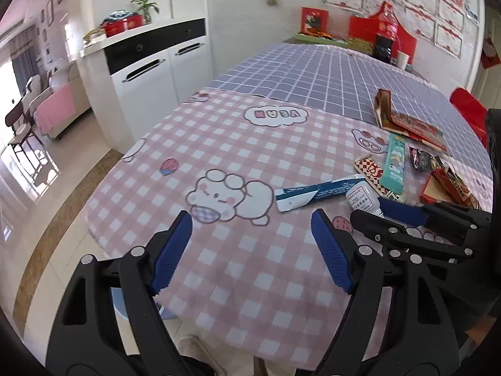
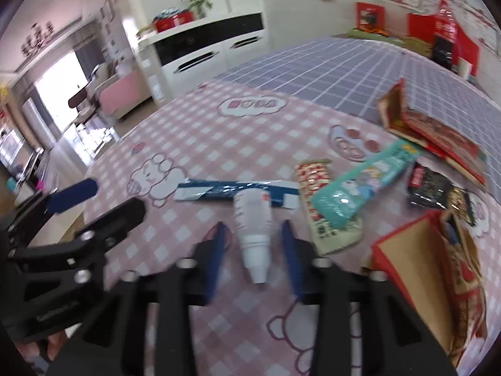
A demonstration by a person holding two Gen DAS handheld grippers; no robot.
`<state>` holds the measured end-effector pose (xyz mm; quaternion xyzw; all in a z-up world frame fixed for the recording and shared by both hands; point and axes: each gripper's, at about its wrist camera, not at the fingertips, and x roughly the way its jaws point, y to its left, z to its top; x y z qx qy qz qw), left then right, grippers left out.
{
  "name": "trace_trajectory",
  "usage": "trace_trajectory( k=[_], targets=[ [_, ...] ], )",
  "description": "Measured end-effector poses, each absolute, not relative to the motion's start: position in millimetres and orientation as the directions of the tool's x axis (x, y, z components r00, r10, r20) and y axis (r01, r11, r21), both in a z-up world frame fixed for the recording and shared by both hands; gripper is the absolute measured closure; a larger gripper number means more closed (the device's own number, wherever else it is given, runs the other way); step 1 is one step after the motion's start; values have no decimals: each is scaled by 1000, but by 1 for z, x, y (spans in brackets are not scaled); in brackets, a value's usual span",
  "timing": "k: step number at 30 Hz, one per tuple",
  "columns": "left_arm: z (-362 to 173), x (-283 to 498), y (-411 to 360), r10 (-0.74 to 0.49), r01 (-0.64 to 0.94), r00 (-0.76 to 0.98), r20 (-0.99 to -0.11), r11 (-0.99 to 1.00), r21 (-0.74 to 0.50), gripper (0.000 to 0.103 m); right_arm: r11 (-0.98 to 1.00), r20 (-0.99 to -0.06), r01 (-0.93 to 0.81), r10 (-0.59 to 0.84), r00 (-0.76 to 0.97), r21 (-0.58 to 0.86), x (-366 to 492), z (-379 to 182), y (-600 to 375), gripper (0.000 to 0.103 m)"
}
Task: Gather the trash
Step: 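Grasp the white dropper bottle with the right tool while the left tool returns to the table, then grasp the blue-and-white tube with the left tool while the right tool holds the bottle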
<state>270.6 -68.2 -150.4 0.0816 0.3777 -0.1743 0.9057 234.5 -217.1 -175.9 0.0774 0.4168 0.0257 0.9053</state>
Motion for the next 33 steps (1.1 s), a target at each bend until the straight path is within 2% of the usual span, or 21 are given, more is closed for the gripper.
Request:
trace_trajectory(
  k=[5, 19, 24, 25, 27, 28, 29, 31, 33],
  targets=[
    [-158, 282, -86, -289, 444, 609, -738, 896, 15, 24, 989, -718, 74, 43, 695, 130, 230, -165, -229, 79],
    [-178, 312, -145, -315, 595, 559, -767, 797, 106, 24, 972, -707, 101, 82, 702, 212, 228, -165, -265, 79],
    [-180, 321, -150, -339, 608, 534, -774, 791, 73, 25, 967, -702, 99, 98, 706, 234, 232, -164, -269, 79],
    [-180, 322, -148, -349, 608, 523, -777, 792, 54, 27, 967, -701, 98, 100, 706, 236, 232, -164, -269, 79],
    [-180, 322, -144, -382, 614, 497, -779, 789, 5, 41, 967, -701, 93, 105, 705, 239, 235, -164, -268, 79],
    [-179, 321, -143, -378, 608, 504, -777, 794, 8, 52, 966, -701, 91, 108, 705, 240, 236, -164, -268, 79],
    [-178, 321, -141, -377, 598, 504, -777, 801, -1, 67, 967, -702, 86, 113, 703, 241, 237, -164, -266, 79],
    [-177, 321, -137, -373, 583, 505, -778, 813, -12, 81, 968, -704, 81, 115, 701, 239, 239, -164, -263, 79],
    [-176, 323, -131, -368, 547, 516, -773, 837, -33, 85, 968, -701, 71, 124, 702, 242, 239, -163, -259, 79]
  ],
)
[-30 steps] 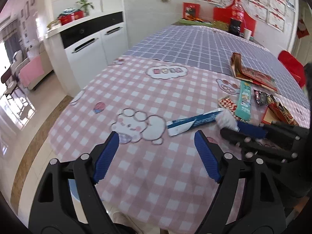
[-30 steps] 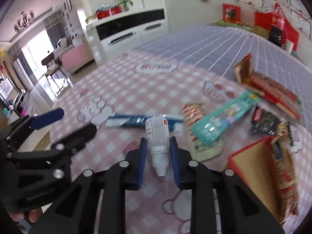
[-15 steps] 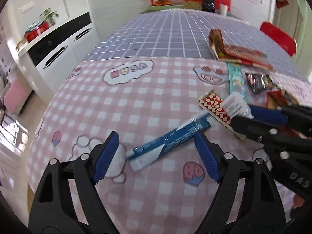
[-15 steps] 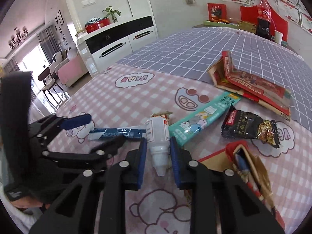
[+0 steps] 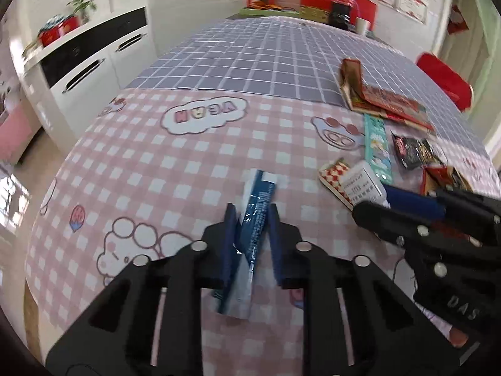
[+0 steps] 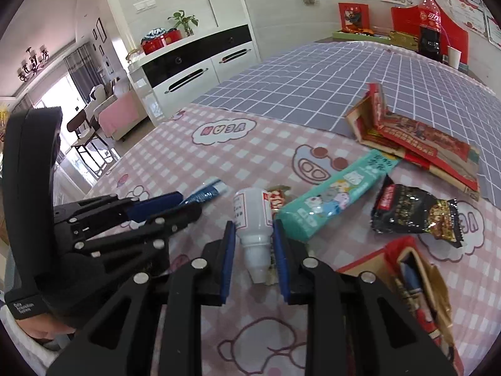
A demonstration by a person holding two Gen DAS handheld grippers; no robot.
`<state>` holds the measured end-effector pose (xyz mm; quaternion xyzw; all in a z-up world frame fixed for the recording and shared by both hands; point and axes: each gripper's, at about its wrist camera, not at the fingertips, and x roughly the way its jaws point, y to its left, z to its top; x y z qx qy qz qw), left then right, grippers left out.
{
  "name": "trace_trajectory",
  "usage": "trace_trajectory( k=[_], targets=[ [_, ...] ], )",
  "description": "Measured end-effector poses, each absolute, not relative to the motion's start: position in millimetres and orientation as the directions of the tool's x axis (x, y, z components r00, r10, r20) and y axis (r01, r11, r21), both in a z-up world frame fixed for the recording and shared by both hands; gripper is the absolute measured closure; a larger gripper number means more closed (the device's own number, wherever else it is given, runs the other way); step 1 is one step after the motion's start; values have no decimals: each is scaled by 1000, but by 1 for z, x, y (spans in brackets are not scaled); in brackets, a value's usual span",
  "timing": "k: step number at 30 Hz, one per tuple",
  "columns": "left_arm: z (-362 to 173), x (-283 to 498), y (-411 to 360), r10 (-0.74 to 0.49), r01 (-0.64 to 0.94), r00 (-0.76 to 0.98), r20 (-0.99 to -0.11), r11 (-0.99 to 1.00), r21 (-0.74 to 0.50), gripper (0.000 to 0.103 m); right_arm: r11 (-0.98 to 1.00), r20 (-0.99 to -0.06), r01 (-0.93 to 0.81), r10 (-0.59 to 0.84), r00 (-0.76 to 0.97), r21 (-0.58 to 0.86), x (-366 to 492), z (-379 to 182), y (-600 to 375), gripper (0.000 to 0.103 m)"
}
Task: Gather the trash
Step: 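Grasp the blue-and-white tube with the left tool while the right tool holds the bottle, then carry both items over the blue bin and open the right then left tool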
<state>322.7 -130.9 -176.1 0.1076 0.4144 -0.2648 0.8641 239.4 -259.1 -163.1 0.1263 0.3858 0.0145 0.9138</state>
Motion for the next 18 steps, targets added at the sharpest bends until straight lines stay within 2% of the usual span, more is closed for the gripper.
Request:
trace_trajectory(
  k=[8, 18],
  targets=[
    [-158, 318, -90, -414, 423, 562, -716, 888, -181, 89, 965, -679, 17, 171, 714, 261, 238, -153, -237, 79],
    [-136, 295, -22, -415, 349, 627, -659, 906, -239, 89, 966, -655, -78, 225, 722, 245, 241, -132, -181, 79]
  ],
)
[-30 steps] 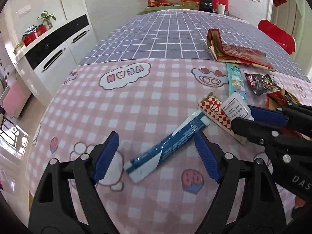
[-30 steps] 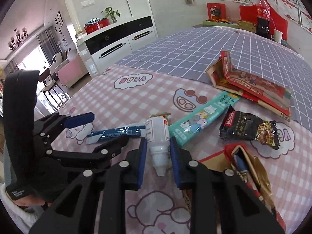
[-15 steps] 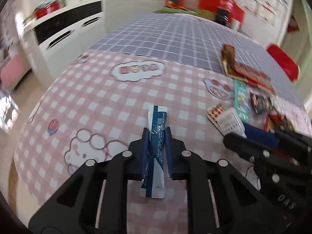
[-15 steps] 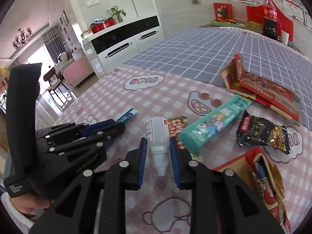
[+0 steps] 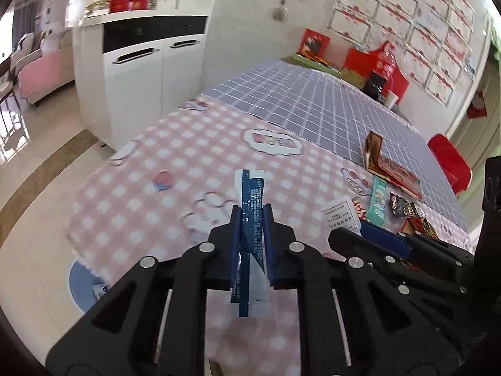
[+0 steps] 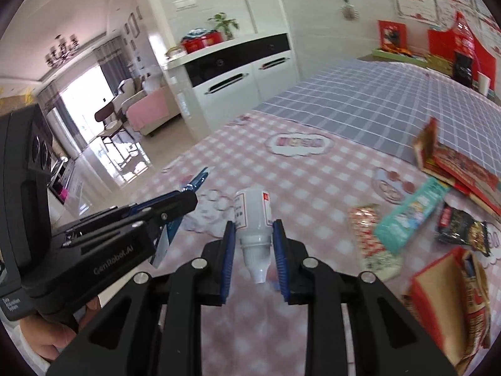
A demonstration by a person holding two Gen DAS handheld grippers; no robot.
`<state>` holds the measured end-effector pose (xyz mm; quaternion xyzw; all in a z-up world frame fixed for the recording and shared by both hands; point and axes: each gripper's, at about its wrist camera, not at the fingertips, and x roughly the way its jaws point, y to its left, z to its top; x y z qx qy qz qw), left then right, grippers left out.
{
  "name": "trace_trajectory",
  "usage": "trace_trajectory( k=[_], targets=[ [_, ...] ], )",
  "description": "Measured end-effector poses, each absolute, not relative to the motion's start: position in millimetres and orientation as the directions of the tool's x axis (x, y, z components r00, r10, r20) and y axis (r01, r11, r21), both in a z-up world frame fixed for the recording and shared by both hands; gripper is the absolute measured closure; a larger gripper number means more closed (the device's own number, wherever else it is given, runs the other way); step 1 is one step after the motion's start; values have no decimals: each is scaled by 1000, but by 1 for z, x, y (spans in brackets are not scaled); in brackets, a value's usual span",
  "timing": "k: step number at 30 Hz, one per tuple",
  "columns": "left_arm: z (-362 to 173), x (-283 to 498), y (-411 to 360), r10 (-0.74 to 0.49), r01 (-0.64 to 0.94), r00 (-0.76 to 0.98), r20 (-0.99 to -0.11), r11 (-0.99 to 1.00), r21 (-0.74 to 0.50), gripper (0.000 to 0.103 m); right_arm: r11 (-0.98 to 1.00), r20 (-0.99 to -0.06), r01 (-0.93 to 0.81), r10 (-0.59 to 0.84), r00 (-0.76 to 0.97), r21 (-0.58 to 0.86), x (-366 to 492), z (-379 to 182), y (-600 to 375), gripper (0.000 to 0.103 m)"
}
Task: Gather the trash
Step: 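Carry both items over the blue bin and open the right then left tool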
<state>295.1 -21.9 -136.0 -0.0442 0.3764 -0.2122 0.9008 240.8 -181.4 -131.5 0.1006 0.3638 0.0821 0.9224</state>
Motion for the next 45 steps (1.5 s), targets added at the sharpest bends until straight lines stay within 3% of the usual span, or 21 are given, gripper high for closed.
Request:
trace_trajectory(
  k=[10, 21, 37, 39, 45],
  targets=[
    [-134, 279, 87, -324, 177, 705, -631, 942, -285, 89, 931, -647, -264, 366, 669, 253, 259, -123, -76, 79],
    [-160, 275, 217, -146, -85, 733, -664, 949, -302, 89, 849, -682, -462, 497, 537, 255, 291, -142, 59, 79],
    [-221, 305, 324, -9, -307, 663, -749, 909, -283, 89, 797, -742, -555, 518, 426, 239, 351, -201, 180, 78],
    [-227, 309, 331, -3, -321, 653, -757, 904, -280, 89, 804, -745, -552, 504, 438, 219, 357, -208, 189, 69],
    [-238, 316, 334, 5, -333, 637, -771, 904, -269, 89, 819, -759, -539, 474, 446, 194, 367, -222, 192, 60]
  ],
)
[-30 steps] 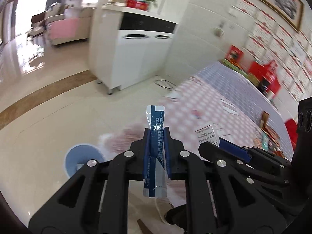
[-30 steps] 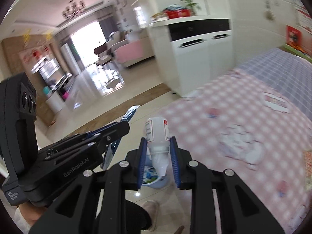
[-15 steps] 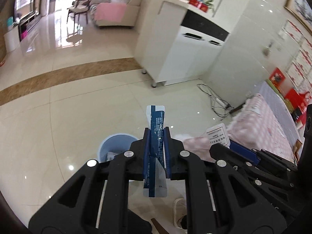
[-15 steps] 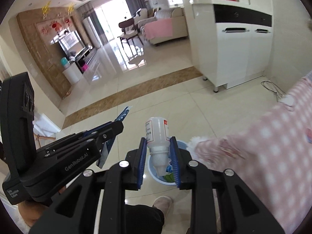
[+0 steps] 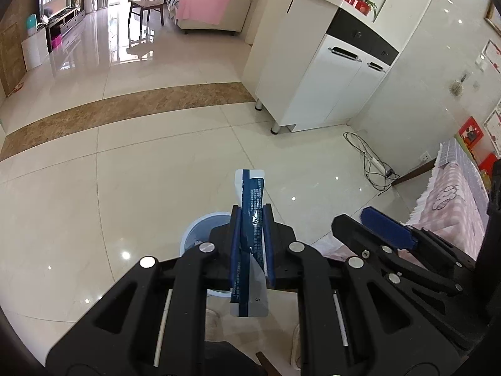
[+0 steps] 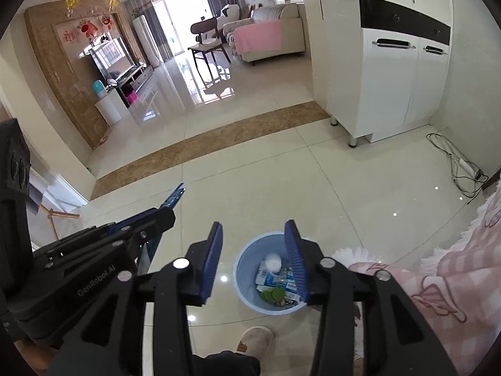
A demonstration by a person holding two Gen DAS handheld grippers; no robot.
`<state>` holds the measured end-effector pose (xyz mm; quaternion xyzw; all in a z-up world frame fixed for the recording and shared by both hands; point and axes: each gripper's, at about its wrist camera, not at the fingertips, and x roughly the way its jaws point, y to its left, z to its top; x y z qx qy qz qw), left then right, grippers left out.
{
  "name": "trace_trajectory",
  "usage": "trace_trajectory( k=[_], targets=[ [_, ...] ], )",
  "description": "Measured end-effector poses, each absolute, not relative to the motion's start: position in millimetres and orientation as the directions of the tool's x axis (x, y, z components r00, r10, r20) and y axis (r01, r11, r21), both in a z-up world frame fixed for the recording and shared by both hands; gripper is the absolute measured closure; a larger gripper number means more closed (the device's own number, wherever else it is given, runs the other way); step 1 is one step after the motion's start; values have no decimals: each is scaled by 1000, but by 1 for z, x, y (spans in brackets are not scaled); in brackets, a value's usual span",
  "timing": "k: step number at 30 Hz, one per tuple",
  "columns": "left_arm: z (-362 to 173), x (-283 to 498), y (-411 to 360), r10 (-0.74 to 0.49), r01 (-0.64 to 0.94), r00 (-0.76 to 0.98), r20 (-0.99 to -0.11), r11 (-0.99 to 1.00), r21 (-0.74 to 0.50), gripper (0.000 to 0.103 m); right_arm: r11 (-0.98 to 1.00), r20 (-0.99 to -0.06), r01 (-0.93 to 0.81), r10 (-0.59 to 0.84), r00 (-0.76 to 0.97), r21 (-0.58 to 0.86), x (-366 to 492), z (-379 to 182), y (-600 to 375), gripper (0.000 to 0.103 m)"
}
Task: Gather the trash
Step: 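Carry both items over the blue bin and open the right then left tool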
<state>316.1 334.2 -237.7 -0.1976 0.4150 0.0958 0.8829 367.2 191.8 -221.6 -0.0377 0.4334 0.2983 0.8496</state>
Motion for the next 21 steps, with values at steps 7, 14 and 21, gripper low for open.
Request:
trace_trajectory(
  k=[7, 14, 21],
  targets=[
    [-246, 323, 328, -5, -325, 625, -780, 908, -265, 89, 834, -752, -523, 455, 476, 174, 360, -220, 184, 56],
    [-243, 327, 322, -4, -311, 627, -779, 916, -255, 89, 844, -724, -516, 448, 525, 148, 352, -208, 176, 53],
    [-240, 335, 316, -5, -295, 629, -777, 923, -245, 89, 859, -693, -499, 431, 578, 119, 350, -197, 168, 52]
  ],
)
